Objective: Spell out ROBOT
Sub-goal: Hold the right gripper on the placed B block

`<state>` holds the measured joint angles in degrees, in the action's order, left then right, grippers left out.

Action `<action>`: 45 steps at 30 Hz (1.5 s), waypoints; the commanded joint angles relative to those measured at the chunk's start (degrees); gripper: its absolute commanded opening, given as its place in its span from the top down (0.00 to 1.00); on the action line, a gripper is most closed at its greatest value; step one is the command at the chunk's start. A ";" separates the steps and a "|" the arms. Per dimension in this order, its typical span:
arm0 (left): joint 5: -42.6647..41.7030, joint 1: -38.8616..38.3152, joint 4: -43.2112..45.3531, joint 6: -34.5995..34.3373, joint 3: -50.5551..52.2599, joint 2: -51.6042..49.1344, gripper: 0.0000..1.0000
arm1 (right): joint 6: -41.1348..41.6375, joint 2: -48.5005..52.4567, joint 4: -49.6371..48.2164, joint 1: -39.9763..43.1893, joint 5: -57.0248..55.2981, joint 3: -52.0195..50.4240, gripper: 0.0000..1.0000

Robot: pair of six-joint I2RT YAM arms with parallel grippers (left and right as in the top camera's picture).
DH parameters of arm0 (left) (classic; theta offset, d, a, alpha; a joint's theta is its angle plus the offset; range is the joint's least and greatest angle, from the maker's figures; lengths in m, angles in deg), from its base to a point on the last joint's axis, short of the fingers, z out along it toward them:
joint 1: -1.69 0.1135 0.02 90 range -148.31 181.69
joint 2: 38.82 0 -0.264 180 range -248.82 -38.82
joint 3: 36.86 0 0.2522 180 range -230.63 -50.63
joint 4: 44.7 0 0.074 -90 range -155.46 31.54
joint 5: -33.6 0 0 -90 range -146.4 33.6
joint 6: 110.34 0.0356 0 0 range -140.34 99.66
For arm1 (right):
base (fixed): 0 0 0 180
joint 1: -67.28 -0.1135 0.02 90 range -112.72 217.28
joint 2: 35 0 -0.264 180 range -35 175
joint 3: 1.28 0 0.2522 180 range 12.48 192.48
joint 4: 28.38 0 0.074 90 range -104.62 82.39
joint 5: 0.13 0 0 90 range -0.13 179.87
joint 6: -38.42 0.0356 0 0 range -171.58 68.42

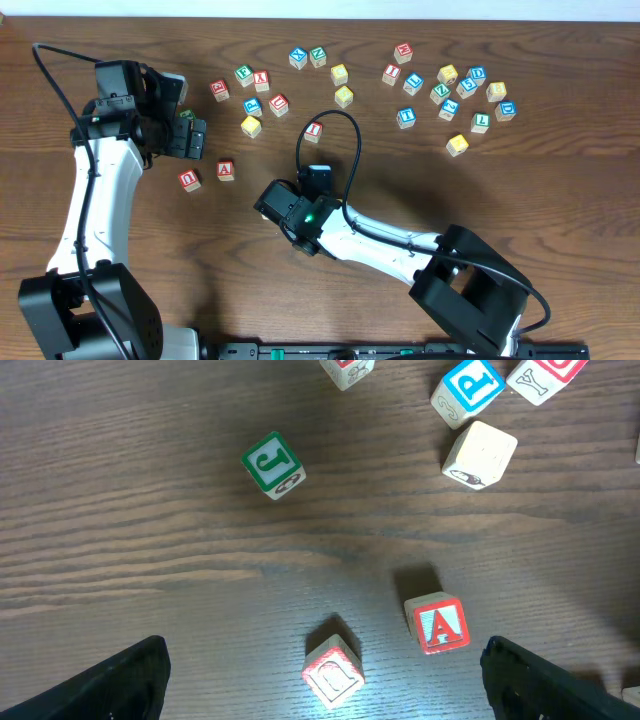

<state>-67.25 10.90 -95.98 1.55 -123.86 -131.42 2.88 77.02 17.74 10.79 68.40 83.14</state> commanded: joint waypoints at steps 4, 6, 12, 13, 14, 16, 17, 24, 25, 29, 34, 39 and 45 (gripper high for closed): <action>-0.68 -0.07 -0.17 0.33 -1.25 -0.66 0.02 | 0.39 -1.05 0.22 -0.07 -1.55 -0.22 0.54; -0.68 -0.07 -0.17 0.33 -1.25 -0.66 0.02 | 0.39 -1.05 0.22 -0.07 -1.55 -0.22 0.55; -0.68 -0.07 -0.17 0.33 -1.25 -0.66 0.02 | 0.39 -1.07 0.22 -0.07 -1.55 -0.22 0.57; -0.68 -0.07 -0.17 0.33 -1.25 -0.66 0.02 | 0.39 -1.07 0.22 -0.07 -1.55 -0.22 0.59; -0.68 -0.07 -0.17 0.33 -1.25 -0.66 0.02 | 0.39 -1.09 0.20 -0.07 -1.55 -0.22 0.59; -0.68 -0.07 -0.17 0.31 -1.25 -0.66 0.03 | 0.39 -1.14 0.22 -0.07 -1.55 -0.22 0.59; -0.68 -0.07 -0.17 0.33 -1.25 -0.66 0.02 | 0.39 -1.14 0.22 -0.07 -1.55 -0.22 0.59; -0.68 -0.07 -0.17 0.33 -1.25 -0.66 0.02 | 0.37 -1.16 0.22 -0.07 -1.57 -0.07 0.56; -0.68 -0.07 -0.17 0.33 -1.25 -0.66 0.02 | 0.37 -1.20 0.24 -0.07 -1.60 -0.02 0.56; -0.68 -0.07 -0.17 0.33 -1.25 -0.66 0.02 | 0.37 -1.75 0.44 -0.07 -2.05 0.11 0.56; -0.68 -0.07 -0.17 0.33 -1.25 -0.66 0.02 | 0.37 -2.14 0.68 -0.07 -2.21 0.13 0.59; -0.68 -0.07 -0.17 0.33 -1.25 -0.66 0.03 | 0.37 -2.78 0.85 -0.07 -2.43 0.17 0.60; -0.68 -0.07 -0.17 0.33 -1.25 -0.66 0.02 | 0.37 -3.08 1.05 -0.07 -2.60 0.17 0.59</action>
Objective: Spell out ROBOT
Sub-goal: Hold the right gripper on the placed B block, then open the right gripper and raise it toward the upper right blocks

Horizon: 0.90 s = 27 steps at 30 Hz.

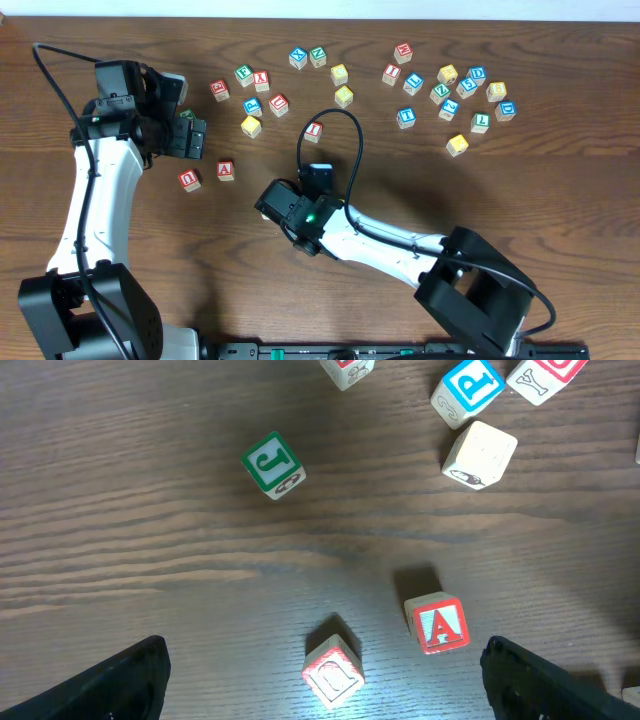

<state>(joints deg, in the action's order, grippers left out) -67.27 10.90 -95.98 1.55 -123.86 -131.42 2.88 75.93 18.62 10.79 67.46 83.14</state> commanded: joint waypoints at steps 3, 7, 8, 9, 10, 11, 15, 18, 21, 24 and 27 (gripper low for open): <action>-0.66 -0.07 -0.17 0.33 -1.25 -0.66 0.02 | 0.37 -2.03 0.20 -0.07 -1.66 0.17 0.59; -0.66 -0.07 -0.17 0.33 -1.25 -0.66 0.02 | 0.37 -2.10 0.17 -0.07 -1.70 0.20 0.59; -0.66 -0.07 -0.17 0.33 -1.25 -0.66 0.02 | 0.37 -2.21 0.20 -0.07 -1.75 0.20 0.60; -0.66 -0.07 -0.17 0.33 -1.25 -0.66 0.02 | 0.37 -2.27 0.20 -0.07 -1.86 0.20 0.60; -0.66 -0.07 -0.17 0.33 -1.25 -0.66 0.02 | 0.37 -2.45 0.20 -0.07 -2.12 0.20 0.60; -0.66 -0.07 -0.17 0.33 -1.25 -0.66 0.02 | 0.35 -2.69 0.24 -0.07 -2.40 0.20 0.60; -0.66 -0.07 -0.17 0.33 -1.25 -0.66 0.02 | -0.09 -4.17 0.70 -0.07 -3.82 0.22 0.59; -0.66 -0.07 -0.17 0.33 -1.25 -0.66 0.02 | -0.09 -5.07 1.18 -0.07 -4.70 0.22 0.60; -0.66 -0.07 -0.17 0.33 -1.25 -0.66 0.02 | -0.13 -5.66 1.55 -0.07 -5.22 0.22 0.59; -0.66 -0.07 -0.17 0.33 -1.25 -0.66 0.02 | -0.35 -6.58 1.95 -0.07 -5.79 0.22 0.60; -0.66 -0.07 -0.17 0.33 -1.25 -0.66 0.02 | -1.22 -8.22 1.95 -0.07 -6.69 0.22 0.59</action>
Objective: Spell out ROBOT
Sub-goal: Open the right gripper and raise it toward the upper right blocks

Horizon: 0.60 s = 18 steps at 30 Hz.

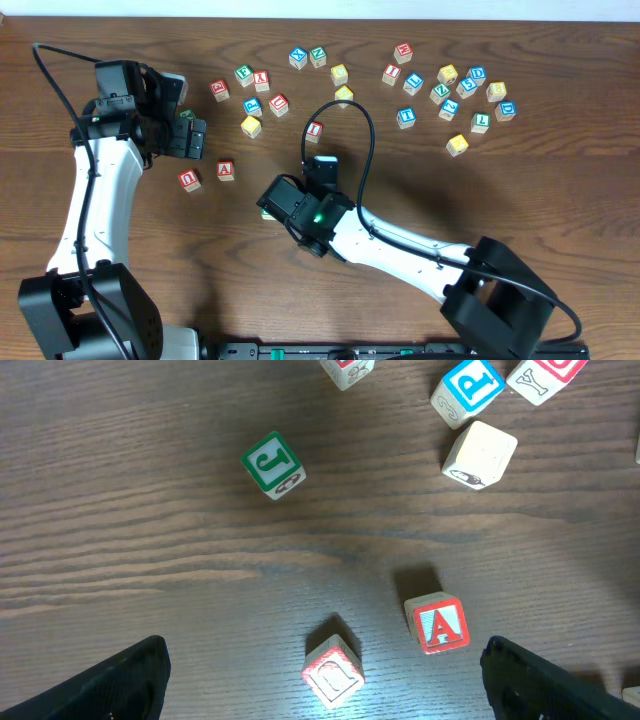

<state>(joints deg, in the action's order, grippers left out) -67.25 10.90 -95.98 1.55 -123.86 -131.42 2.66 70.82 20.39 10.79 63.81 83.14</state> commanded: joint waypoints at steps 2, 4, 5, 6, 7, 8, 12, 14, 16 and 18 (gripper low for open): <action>-0.68 -0.07 -0.17 0.33 -1.25 -0.66 0.02 | -1.70 -4.74 0.17 -0.07 -4.48 0.22 0.59; -0.68 -0.07 -0.17 0.33 -1.25 -0.66 0.02 | -2.73 -6.60 0.17 -0.07 -6.47 0.22 0.57; -0.68 -0.07 -0.17 0.33 -1.25 -0.66 0.02 | -3.43 -7.78 0.15 0.04 -7.76 0.22 0.56; -0.68 -0.07 -0.17 0.33 -1.25 -0.66 0.02 | -4.09 -8.68 0.11 0.17 -8.70 0.22 0.56; -0.68 -0.07 -0.17 0.33 -1.25 -0.66 0.02 | -5.03 -9.92 0.00 0.55 -9.99 0.22 0.55; -0.68 -0.07 -0.17 0.33 -1.25 -0.66 0.02 | -5.90 -10.95 -0.15 1.01 -10.80 0.22 0.54; -0.68 -0.07 -0.17 0.33 -1.25 -0.66 0.02 | -10.95 -13.70 -1.75 4.90 -11.54 0.28 0.51; -0.68 -0.07 -0.17 0.33 -1.25 -0.66 0.02 | -13.68 -13.84 -1.97 7.78 -11.19 0.68 0.49; -0.68 -0.07 -0.17 0.33 -1.25 -0.66 0.03 | -16.87 -13.84 -2.08 11.08 -10.12 1.09 0.48; -0.68 -0.07 -0.17 0.33 -1.25 -0.66 0.02 | -21.31 -13.84 -2.10 15.04 -8.33 1.84 0.48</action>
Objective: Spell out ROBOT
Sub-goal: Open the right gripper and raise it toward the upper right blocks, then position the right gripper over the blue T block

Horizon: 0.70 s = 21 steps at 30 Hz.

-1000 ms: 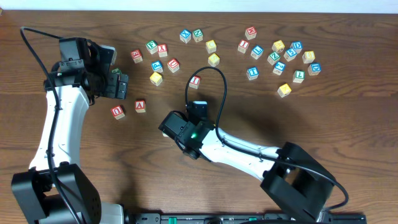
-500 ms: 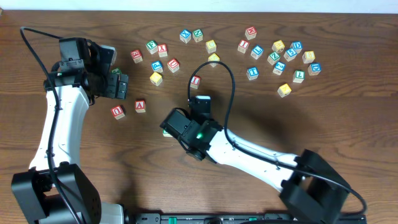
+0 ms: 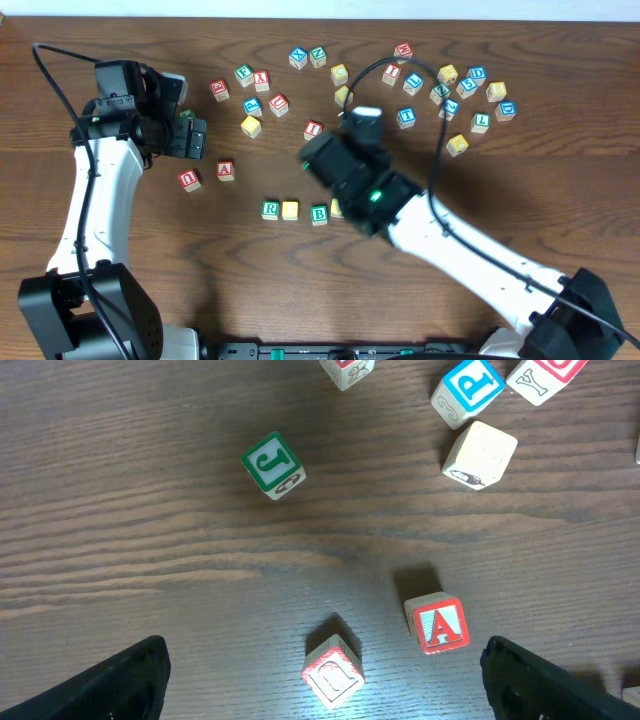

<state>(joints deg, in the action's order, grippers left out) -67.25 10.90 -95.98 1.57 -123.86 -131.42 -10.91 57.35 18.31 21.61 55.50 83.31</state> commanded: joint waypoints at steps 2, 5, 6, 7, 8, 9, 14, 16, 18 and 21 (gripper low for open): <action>-0.68 -0.07 -0.17 0.31 -1.25 -0.66 0.02 | -11.17 -0.37 0.02 7.93 1.73 2.49 0.48; -0.68 -0.07 -0.17 0.31 -1.25 -0.66 0.02 | -16.81 -0.35 0.02 13.66 5.35 4.28 0.48; -0.68 -0.07 -0.17 0.31 -1.25 -0.66 0.02 | -18.62 -0.37 -0.04 15.41 6.97 4.85 0.47; -0.68 -0.07 -0.17 0.31 -1.25 -0.66 0.02 | -20.92 -0.35 -0.09 17.16 9.07 5.46 0.47; -0.68 -0.07 -0.17 0.31 -1.25 -0.66 0.02 | -23.32 -0.35 -0.09 19.12 11.67 6.10 0.46; -0.68 -0.07 -0.17 0.31 -1.25 -0.66 0.03 | -25.18 -0.35 -0.20 20.72 13.86 6.49 0.46; -0.68 -0.07 -0.17 0.31 -1.25 -0.66 0.02 | -31.87 -0.26 -0.24 27.69 22.86 7.15 0.45; -0.68 -0.07 -0.17 0.31 -1.25 -0.66 0.02 | -35.43 0.04 0.09 29.33 27.76 7.15 0.44; -0.68 -0.07 -0.17 0.31 -1.25 -0.66 0.03 | -38.23 0.68 0.52 30.29 31.36 7.15 0.44; -0.68 -0.07 -0.17 0.31 -1.25 -0.66 0.02 | -40.00 2.36 0.94 30.34 31.87 7.15 0.46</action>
<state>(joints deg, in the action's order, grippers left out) -67.27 10.90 -95.98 1.55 -123.86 -131.42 -45.36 57.88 18.90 51.95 81.90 89.36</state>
